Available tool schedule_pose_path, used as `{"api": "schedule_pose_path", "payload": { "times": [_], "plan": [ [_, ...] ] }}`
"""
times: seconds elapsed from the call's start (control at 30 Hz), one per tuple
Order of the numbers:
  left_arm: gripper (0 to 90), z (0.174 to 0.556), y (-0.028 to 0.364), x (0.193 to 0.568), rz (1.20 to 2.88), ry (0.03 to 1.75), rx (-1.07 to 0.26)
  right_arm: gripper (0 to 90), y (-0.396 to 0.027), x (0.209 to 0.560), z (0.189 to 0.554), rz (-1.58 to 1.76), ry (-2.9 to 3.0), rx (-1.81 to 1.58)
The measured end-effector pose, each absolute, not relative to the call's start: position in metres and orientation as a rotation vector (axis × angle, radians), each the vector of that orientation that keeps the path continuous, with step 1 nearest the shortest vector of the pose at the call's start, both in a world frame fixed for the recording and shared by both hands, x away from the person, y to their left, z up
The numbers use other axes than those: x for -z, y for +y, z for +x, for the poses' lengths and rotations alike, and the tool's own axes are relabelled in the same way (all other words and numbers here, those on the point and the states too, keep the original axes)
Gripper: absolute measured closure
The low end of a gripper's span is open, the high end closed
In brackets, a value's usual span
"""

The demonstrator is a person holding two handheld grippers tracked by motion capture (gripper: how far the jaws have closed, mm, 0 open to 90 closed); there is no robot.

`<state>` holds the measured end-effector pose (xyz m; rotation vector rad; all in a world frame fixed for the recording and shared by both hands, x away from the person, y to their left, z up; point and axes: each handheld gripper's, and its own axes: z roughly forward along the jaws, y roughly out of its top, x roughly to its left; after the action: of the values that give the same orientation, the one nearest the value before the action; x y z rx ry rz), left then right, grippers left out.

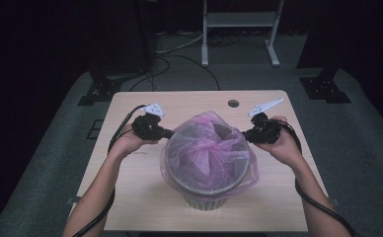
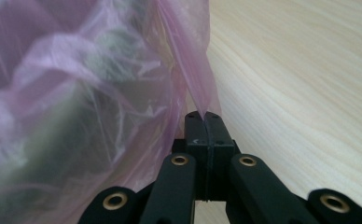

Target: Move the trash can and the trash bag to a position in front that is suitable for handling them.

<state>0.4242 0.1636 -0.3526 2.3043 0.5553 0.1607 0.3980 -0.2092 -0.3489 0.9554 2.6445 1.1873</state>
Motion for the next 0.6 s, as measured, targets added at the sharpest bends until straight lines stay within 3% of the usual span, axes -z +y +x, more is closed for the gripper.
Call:
{"api": "schedule_pose_path", "payload": {
  "times": [0.43, 0.5, 0.6],
  "plan": [
    [90.0, 0.415, 0.173, 0.364, 2.310, 0.576, -0.107, 87.9, -0.222, 0.361, 0.388, 0.980, 2.669, -1.219],
    [82.2, 0.412, 0.175, 0.361, 2.301, 0.563, -0.107, 78.9, -0.227, 0.360, 0.384, 0.967, 2.621, -1.242],
    [70.0, 0.406, 0.183, 0.353, 2.287, 0.547, -0.119, 72.7, -0.240, 0.356, 0.379, 0.979, 2.577, -1.316]
  ]
}}
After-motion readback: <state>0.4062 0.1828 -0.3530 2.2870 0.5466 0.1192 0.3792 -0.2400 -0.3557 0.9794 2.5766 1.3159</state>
